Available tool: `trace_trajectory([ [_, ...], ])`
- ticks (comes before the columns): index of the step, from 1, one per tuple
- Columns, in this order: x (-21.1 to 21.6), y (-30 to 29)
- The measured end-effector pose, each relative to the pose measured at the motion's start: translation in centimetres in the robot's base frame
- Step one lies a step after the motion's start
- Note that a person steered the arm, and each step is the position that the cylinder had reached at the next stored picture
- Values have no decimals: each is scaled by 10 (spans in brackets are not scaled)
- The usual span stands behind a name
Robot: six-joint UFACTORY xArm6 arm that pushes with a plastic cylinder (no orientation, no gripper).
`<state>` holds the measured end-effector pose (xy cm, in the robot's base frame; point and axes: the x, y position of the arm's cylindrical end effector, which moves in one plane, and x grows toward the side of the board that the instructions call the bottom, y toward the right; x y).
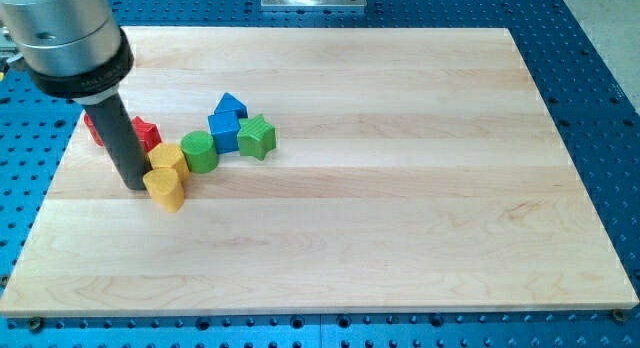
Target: Push the heart into the green circle
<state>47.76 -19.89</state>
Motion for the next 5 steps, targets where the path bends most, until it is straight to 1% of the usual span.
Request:
trace_trajectory([
  [1,5,-2],
  [3,55,2],
  [5,36,27],
])
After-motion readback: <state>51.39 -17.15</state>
